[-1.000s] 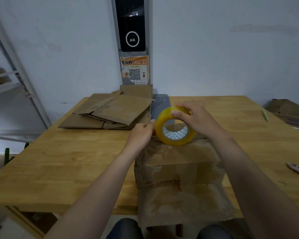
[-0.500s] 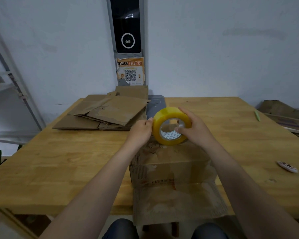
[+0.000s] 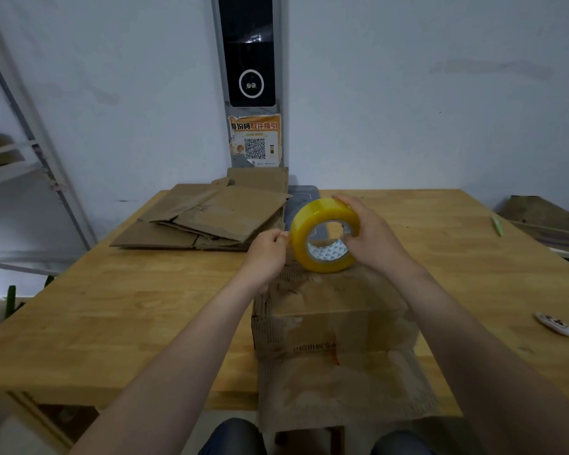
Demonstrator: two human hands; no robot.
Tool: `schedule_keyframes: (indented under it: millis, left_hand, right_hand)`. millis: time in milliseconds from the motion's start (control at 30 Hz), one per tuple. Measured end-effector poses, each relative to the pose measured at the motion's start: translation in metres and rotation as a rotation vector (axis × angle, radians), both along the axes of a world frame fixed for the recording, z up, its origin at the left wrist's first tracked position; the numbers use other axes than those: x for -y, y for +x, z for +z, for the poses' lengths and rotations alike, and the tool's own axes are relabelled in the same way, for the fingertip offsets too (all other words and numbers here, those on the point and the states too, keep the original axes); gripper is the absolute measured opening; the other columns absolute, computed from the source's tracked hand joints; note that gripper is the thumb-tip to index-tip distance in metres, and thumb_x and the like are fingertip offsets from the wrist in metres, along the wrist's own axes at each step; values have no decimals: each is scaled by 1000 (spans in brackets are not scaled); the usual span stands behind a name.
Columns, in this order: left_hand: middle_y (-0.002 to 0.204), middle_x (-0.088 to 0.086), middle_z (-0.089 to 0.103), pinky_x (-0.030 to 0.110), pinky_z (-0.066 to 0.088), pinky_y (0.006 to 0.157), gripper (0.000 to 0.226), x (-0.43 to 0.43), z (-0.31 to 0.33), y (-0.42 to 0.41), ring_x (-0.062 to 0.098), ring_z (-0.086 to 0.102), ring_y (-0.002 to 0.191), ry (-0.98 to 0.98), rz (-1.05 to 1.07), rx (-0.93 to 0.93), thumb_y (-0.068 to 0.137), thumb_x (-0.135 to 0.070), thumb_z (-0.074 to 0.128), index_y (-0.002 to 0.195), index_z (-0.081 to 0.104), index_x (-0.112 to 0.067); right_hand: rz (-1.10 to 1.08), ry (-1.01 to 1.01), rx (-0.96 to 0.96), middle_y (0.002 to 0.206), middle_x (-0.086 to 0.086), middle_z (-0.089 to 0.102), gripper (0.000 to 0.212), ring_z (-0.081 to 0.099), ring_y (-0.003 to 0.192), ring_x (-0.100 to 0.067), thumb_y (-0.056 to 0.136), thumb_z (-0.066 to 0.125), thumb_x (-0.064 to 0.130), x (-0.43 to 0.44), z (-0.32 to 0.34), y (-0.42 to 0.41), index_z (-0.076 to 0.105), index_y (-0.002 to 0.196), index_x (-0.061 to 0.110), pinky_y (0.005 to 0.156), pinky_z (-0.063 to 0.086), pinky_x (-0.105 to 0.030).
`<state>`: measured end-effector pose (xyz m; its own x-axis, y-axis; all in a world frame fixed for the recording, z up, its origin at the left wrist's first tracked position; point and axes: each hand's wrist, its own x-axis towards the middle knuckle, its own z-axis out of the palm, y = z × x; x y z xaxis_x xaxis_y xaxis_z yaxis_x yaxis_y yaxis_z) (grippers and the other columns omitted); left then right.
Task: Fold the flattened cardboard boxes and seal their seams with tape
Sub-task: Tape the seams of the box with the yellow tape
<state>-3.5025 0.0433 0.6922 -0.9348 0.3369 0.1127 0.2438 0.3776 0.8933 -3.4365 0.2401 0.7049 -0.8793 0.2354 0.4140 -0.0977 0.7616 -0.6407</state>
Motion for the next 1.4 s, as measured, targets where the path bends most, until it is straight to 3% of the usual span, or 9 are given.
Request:
schedule_keyframes:
  millis: [167,333,467,633,833,933,1067,1267,1400]
  left_hand:
    - [119,-2,60,50,44,110,36,3,5,-5,26,55,123,158,-3,119,110,-29,39,108,64,-4]
    - [89,4,52,48,48,95,32,3,-7,-10,26,55,98,206,31,97,109,-32,42,84,52,-14]
    - [90,9,51,48,50,94,33,1,-18,-10,24,53,89,197,95,81,107,-34,43,84,54,-13]
    - [105,8,68,52,49,106,40,3,-22,-9,25,63,106,164,103,166,108,-34,41,87,68,-13]
    - [96,8,70,47,55,92,43,2,-16,-3,26,66,94,82,116,70,106,-47,44,86,66,-16]
    - [94,17,68,53,54,89,35,5,-17,-5,37,65,95,69,124,21,106,-35,49,82,57,-10]
    - [92,17,67,40,48,72,35,6,-18,0,31,63,87,21,111,-63,108,-28,46,89,58,0]
    - [97,13,70,59,55,94,35,13,-20,-6,33,67,97,125,116,23,106,-31,48,93,60,-1]
    - [94,2,70,55,54,97,34,5,-19,-2,26,67,96,157,122,25,108,-28,46,97,61,1]
  right_hand:
    - [-101,324,0,128,-1,50,77,50,116,-31,92,51,2,-2,22,5,33,148,51,79,51,-46]
    - [-167,455,28,125,-1,48,79,44,117,-30,92,52,1,-4,19,14,31,152,48,71,44,-40]
    - [-135,143,-46,142,4,53,72,48,130,-28,87,57,0,-2,-5,12,45,147,38,97,51,-47]
    - [-177,-168,-26,121,5,55,63,57,108,-22,91,66,3,-2,-16,5,46,145,28,79,46,-32]
    - [-153,-162,49,116,5,58,62,58,102,-20,94,67,11,2,-27,3,40,143,37,79,50,-35]
    - [-154,-141,4,123,6,55,61,53,105,-17,96,60,5,2,-24,1,41,146,34,82,45,-33]
    - [-132,-1,-21,137,-2,53,61,55,116,-26,95,55,1,0,-15,0,42,146,30,84,43,-32]
    - [-213,274,-14,133,-3,51,70,50,118,-35,85,53,-3,-24,-3,20,45,141,38,89,52,-52]
    - [-262,134,-64,137,2,54,65,52,121,-29,85,58,1,-28,-7,24,51,140,36,89,52,-46]
